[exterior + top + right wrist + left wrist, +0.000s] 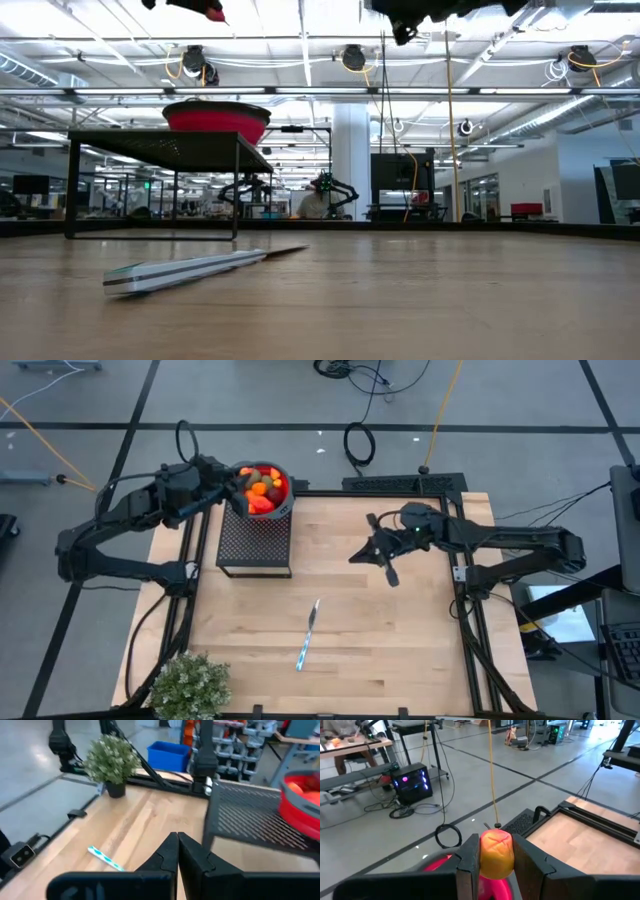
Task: Pick & Place Fruit
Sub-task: Put the orange pear into the red strainer bowl on the shelf, then put the blue patterned knife on the shelf
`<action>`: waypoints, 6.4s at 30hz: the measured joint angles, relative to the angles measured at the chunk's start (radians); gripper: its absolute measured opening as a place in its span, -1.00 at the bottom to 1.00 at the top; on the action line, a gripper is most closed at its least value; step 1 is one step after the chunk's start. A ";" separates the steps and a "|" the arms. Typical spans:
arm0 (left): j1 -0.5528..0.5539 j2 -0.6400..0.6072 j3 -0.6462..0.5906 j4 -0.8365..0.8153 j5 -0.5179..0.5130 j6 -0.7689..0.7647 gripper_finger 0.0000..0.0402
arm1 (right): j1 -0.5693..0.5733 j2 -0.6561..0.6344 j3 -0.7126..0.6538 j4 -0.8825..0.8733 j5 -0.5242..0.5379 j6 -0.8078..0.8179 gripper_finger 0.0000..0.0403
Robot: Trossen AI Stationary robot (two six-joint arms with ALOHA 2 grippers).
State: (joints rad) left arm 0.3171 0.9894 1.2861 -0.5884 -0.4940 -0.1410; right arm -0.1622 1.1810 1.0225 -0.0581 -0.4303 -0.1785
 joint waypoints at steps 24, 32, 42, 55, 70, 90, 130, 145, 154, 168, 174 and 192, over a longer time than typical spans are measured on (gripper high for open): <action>0.073 0.004 -0.310 0.251 0.008 -0.095 -0.57 | -0.002 -0.328 -0.331 0.036 0.198 0.068 -1.00; 0.152 0.004 -0.409 0.310 0.091 -0.107 -0.57 | -0.002 -0.484 -0.501 0.181 0.202 0.051 -1.00; 0.193 0.036 -0.428 0.313 0.244 -0.107 -0.57 | -0.002 -0.526 -0.529 0.190 0.233 0.032 -1.00; 0.195 0.136 -0.428 0.307 0.290 -0.069 -0.57 | -0.002 -0.526 -0.529 0.189 0.251 0.033 -1.00; 0.206 0.136 -0.428 0.310 0.312 -0.048 -0.56 | -0.002 -0.525 -0.529 0.189 0.251 0.033 -1.00; 0.203 0.021 -0.426 0.359 0.318 -0.058 -0.06 | -0.002 -0.525 -0.529 0.189 0.247 0.039 -1.00; -0.585 0.097 -0.417 0.681 -0.076 -0.177 -0.06 | -0.002 -0.725 -0.779 0.408 0.243 0.201 -1.00; -0.643 0.365 0.065 0.004 -0.019 -0.331 -0.06 | -0.002 -0.797 -0.946 0.612 0.243 0.335 -1.00; -0.662 0.567 0.256 -0.282 0.126 -0.637 -0.06 | -0.003 -0.797 -0.947 0.562 0.223 0.379 -1.00; -0.713 0.812 0.328 -0.270 0.340 -1.157 -0.06 | -0.029 -0.804 -0.917 0.478 -0.004 0.424 -1.00; -0.757 0.904 0.328 -0.271 0.399 -1.324 -0.06 | -0.029 -0.806 -0.916 0.479 -0.083 0.418 -1.00; -0.791 1.097 0.328 -0.275 0.388 -1.440 -0.06 | -0.028 -0.806 -0.915 0.480 -0.103 0.421 -1.00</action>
State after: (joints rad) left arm -0.4741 2.0865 1.6142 -0.8635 -0.1057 -1.5806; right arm -0.1905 0.3748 0.1078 0.4221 -0.5331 0.2420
